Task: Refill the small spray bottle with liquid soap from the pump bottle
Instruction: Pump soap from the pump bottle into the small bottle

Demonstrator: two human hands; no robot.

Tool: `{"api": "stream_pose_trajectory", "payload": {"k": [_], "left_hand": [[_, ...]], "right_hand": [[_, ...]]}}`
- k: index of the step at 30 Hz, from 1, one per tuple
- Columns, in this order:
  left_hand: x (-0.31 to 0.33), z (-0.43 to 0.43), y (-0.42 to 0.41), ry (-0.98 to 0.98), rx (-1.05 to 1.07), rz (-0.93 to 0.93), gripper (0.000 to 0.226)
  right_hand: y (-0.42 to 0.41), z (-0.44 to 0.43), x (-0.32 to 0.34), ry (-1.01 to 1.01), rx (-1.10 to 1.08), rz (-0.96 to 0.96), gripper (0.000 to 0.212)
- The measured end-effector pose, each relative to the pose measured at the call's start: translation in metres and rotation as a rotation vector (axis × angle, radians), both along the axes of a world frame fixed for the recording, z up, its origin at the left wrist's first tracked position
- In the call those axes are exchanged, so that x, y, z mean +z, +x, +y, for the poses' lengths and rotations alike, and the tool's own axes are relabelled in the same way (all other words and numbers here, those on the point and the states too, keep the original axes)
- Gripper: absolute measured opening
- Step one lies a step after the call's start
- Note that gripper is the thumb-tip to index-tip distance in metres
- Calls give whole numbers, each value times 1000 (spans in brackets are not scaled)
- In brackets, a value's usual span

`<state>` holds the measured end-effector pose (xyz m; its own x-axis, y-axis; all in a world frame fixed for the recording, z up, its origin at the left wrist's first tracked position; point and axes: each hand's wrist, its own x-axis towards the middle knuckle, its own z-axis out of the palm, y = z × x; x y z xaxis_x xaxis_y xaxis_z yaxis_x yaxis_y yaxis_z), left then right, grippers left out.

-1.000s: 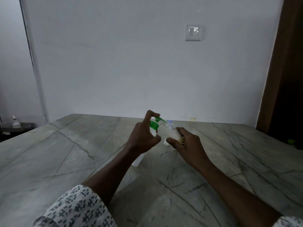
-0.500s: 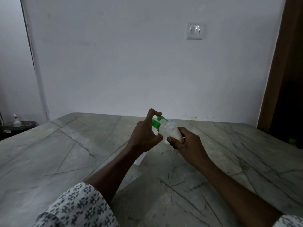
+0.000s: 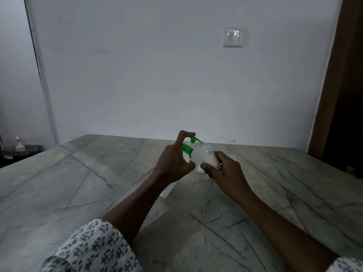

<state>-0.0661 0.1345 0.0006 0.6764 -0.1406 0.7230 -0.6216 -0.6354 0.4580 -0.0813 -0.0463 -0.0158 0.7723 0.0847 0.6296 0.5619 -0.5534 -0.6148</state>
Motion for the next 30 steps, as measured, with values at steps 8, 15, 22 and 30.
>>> {"api": "stream_pose_trajectory", "payload": {"k": [8,15,22,30], "left_hand": [[1,0,-2,-13,6,27,67],[1,-1,-4,11,8,31,81],[4,-3,-7,2,9,43,72],[4,-1,-8,0,7,36,69]], "right_hand": [[4,-1,-3,-24,-30,-5,49],[4,-2,-1,-10,-29,-9,45],[4,-1,-3,-28,-33,-2,49],[2,1,-3,-33,-16,10,50]]}}
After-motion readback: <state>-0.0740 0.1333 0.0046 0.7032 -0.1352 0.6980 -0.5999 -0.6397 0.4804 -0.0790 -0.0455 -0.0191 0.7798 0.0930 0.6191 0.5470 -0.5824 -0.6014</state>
